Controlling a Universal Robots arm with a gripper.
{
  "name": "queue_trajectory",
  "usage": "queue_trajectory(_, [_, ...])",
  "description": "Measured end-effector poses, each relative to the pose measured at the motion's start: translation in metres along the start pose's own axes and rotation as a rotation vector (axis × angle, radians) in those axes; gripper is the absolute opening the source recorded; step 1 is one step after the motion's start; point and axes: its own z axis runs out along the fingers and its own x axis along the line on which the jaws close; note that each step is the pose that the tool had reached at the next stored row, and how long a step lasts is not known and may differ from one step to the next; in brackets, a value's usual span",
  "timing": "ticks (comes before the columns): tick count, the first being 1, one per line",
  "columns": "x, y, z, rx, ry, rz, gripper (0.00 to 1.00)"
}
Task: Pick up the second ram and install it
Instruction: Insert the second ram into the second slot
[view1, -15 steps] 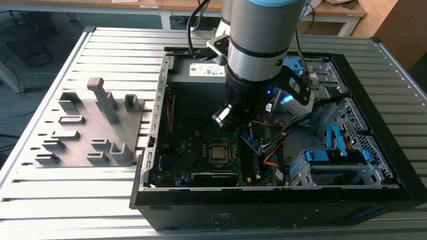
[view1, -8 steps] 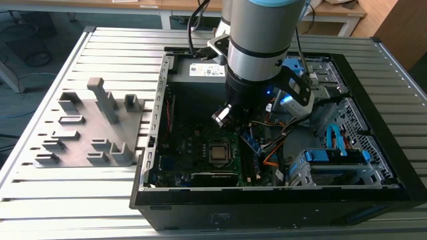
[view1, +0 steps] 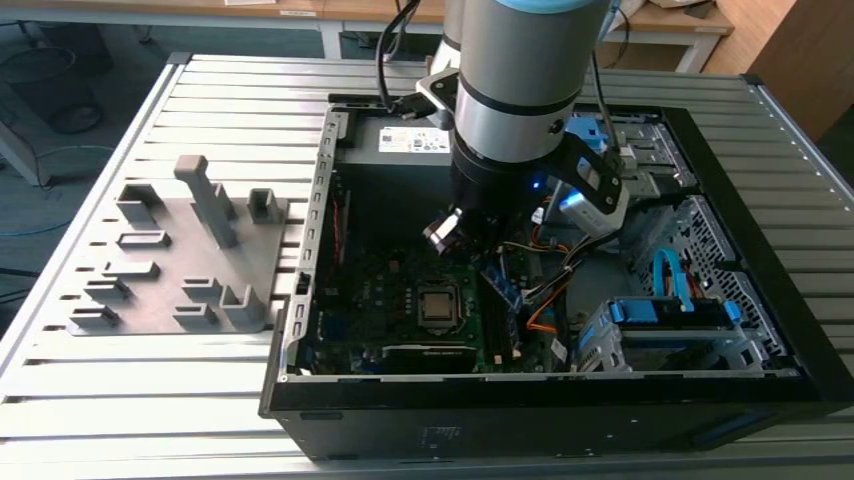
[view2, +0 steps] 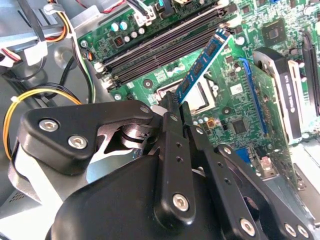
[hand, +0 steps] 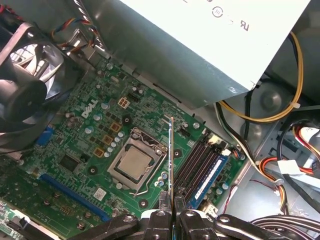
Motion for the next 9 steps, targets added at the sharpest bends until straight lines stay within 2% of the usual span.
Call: queue_trajectory(9, [0.0000,0.0000,0.0001,0.0015,-0.0008,0.024,0.14])
